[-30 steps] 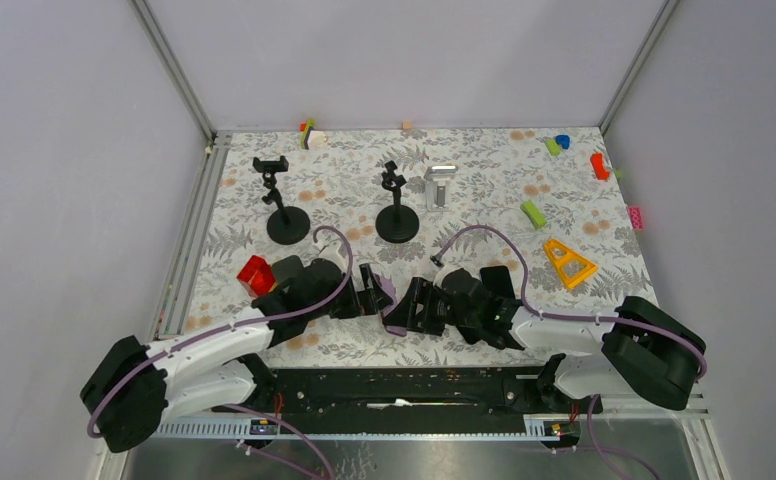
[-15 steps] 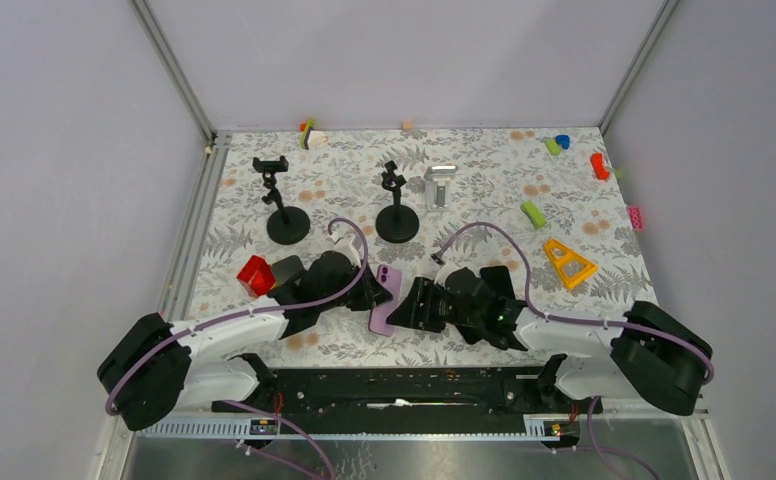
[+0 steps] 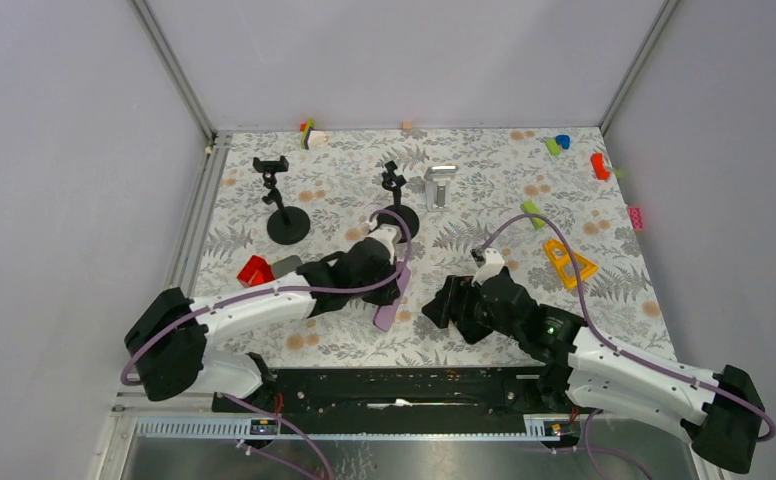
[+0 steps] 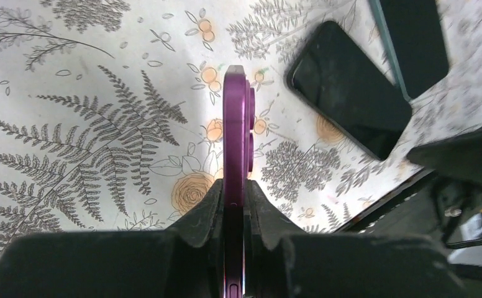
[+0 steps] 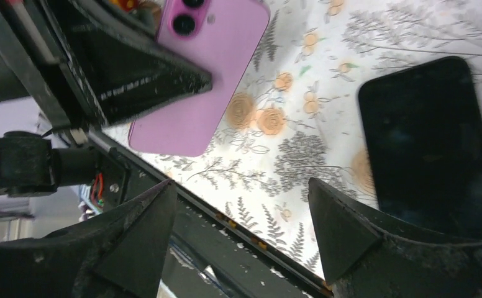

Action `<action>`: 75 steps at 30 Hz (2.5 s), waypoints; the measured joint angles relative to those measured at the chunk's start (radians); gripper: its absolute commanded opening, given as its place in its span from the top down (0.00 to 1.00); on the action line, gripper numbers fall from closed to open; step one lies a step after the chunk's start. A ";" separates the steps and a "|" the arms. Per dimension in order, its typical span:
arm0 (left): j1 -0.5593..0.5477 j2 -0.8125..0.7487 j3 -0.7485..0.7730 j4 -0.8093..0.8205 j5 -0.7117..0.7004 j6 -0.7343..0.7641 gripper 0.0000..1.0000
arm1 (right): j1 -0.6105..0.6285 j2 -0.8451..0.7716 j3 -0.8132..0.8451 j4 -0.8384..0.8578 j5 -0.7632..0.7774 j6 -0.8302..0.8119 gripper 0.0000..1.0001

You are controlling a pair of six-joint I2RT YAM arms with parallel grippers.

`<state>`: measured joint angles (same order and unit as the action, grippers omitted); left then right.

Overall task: Remove the phone from the phone stand
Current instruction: Adjust the phone at the center of the board.

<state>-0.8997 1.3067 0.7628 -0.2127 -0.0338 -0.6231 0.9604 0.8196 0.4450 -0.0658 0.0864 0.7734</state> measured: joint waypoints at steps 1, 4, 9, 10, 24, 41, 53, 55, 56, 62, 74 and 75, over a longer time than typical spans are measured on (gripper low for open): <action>-0.024 0.021 0.025 -0.028 -0.025 0.011 1.00 | 0.000 -0.026 0.000 -0.028 0.021 -0.002 0.16; -0.108 0.096 0.097 -0.113 -0.110 0.042 1.00 | 0.000 -0.093 0.000 -0.101 0.086 -0.003 0.16; -0.222 0.211 0.172 -0.240 -0.249 0.057 1.00 | -0.001 -0.173 0.000 -0.193 0.163 -0.005 0.16; -0.245 0.236 0.192 -0.270 -0.278 0.059 1.00 | -0.001 -0.183 0.000 -0.206 0.169 -0.007 0.16; -0.424 0.524 0.414 -0.503 -0.566 0.077 0.53 | -0.002 -0.452 0.001 -0.489 0.402 0.052 0.17; -0.428 0.563 0.443 -0.495 -0.573 0.107 0.31 | -0.002 -0.681 -0.002 -0.717 0.553 0.195 0.16; -0.336 0.335 0.406 -0.380 -0.395 0.121 0.17 | -0.002 -0.514 -0.008 -0.679 0.539 0.210 0.16; -0.245 0.193 0.335 -0.306 -0.317 0.115 0.17 | -0.002 -0.428 -0.007 -0.643 0.514 0.194 0.18; -0.181 0.117 0.292 -0.264 -0.278 0.109 0.17 | -0.002 -0.378 -0.005 -0.616 0.495 0.181 0.20; 0.027 -0.047 0.123 -0.177 -0.182 0.086 0.29 | -0.003 -0.077 0.061 -0.460 0.347 0.087 0.39; -0.007 -0.055 -0.098 -0.251 -0.104 -0.015 0.42 | -0.003 0.452 0.148 -0.120 0.045 0.055 0.60; -0.020 -0.060 -0.098 -0.262 -0.116 -0.018 0.42 | -0.003 0.484 0.152 -0.109 0.033 0.056 0.61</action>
<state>-0.9199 1.2465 0.6651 -0.4747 -0.1493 -0.6407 0.9577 1.3037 0.5972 -0.1753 0.1196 0.8295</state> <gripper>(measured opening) 0.595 0.419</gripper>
